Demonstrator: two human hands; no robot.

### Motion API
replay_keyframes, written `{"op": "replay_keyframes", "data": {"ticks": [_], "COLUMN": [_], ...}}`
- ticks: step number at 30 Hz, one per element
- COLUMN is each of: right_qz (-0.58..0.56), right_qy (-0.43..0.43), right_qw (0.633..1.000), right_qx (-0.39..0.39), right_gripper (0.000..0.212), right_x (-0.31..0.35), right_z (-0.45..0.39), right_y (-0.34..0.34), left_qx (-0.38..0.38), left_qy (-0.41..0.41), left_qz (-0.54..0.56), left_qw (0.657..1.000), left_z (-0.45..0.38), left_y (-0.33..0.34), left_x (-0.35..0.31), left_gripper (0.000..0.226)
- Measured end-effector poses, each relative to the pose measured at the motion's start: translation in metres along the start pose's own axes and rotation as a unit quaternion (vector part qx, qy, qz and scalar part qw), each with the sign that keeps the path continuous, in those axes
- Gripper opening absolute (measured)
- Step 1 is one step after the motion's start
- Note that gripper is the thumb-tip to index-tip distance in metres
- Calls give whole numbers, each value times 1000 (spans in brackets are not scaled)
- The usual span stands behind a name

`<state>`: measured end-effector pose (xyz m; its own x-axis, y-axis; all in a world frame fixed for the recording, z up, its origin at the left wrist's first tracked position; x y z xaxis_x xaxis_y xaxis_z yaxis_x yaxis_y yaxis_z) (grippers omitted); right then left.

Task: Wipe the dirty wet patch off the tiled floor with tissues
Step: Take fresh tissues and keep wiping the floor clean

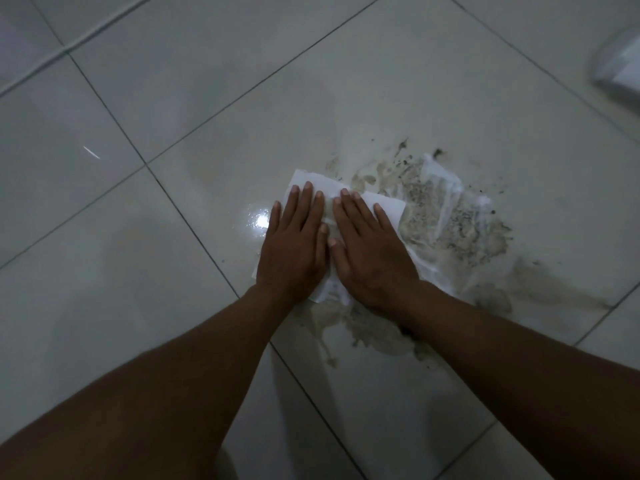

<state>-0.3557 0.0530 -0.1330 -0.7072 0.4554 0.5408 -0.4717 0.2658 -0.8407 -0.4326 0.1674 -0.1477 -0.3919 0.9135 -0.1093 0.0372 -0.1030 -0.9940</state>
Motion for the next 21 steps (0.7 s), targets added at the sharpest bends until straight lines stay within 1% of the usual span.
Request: {"op": "replay_keyframes", "data": {"ticks": [1,3,5,7,10,13,15,19,21], "right_qz": [-35,-73,-65,-44,-6,19,27,13,-8], "right_qy": [-2,-9,-2,25,79,136,164,186,188], "right_qw": [999,994,989,985,984,983,979,975,976], "right_qx": [-16,-75,-135,-167,-158,-124,-116,-119,-113], "right_gripper": [59,53,49,49,54,62,66,68,69], "right_x": [0,-7,-22,-38,-59,-74,-80,-77,-74], "right_z": [1,7,17,28,39,43,44,43,43], "right_y": [-6,-23,-38,-49,-52,-49,-46,-42,-41], "left_qx": [2,2,8,15,14,10,6,5,8], "left_qy": [-5,-23,-44,-70,-99,-98,-98,-103,-89], "left_qz": [1,-4,-12,-23,-37,-29,-25,-15,-5], "left_qw": [1000,1000,999,997,994,995,995,995,996], "left_z": [1,1,3,5,6,5,5,6,7], "left_y": [-2,-5,-5,-2,1,1,1,2,2], "left_x": [0,-4,-13,-22,-28,-29,-31,-35,-39], "left_gripper": [58,61,66,72,74,74,73,73,71]}}
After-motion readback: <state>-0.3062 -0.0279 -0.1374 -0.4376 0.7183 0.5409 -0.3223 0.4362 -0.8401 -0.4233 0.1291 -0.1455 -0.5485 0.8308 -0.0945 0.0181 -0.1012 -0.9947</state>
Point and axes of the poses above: each hand's wrist, its own z-axis away from the middle knuckle, its own y-axis out of the palm, x = y × z, the point moved 3 cm from there along -z, towards the middle knuckle, and after that the axes turned 12 degrees about -z, right-handed, at the moved point
